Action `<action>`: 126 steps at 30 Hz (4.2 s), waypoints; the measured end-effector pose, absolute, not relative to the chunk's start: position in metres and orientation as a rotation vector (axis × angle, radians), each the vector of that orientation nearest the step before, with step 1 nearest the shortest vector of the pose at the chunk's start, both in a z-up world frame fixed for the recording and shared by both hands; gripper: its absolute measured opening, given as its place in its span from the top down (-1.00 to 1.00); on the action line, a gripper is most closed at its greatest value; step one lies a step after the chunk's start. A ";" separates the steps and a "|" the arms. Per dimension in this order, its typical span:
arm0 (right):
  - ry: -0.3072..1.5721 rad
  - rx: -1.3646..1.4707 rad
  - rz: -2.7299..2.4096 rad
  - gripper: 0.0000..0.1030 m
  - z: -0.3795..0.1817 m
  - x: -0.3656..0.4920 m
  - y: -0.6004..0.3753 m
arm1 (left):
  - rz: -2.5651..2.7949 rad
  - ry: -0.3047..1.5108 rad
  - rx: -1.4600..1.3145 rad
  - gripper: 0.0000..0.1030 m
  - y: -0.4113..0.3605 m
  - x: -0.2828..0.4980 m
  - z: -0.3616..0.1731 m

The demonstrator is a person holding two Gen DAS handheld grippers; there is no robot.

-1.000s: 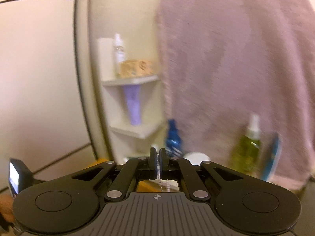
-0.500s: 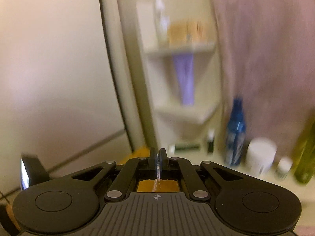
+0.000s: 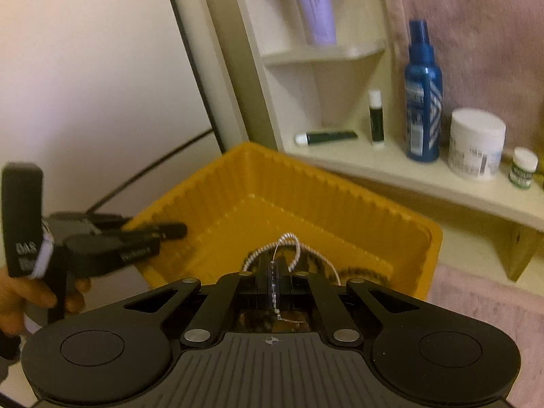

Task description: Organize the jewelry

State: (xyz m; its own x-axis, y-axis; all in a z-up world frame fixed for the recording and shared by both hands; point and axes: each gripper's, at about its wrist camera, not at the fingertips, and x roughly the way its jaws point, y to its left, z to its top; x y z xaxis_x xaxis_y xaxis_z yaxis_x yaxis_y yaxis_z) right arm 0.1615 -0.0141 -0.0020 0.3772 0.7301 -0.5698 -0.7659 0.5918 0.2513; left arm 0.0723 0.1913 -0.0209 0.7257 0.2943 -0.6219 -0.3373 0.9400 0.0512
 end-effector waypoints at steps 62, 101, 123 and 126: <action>0.794 0.041 0.635 -0.26 -0.026 0.159 -0.106 | 0.319 0.729 -0.207 0.77 0.223 0.093 -0.058; 0.788 0.068 0.442 -0.30 0.004 0.080 -0.194 | 0.070 0.741 -0.085 -0.28 0.040 0.030 0.012; 0.822 0.142 0.406 -0.30 -0.007 0.060 -0.228 | -0.046 0.802 -0.047 -0.28 -0.022 0.026 -0.002; 0.826 0.143 0.407 -0.30 -0.008 0.059 -0.227 | -0.054 0.805 -0.044 -0.28 -0.025 0.026 -0.004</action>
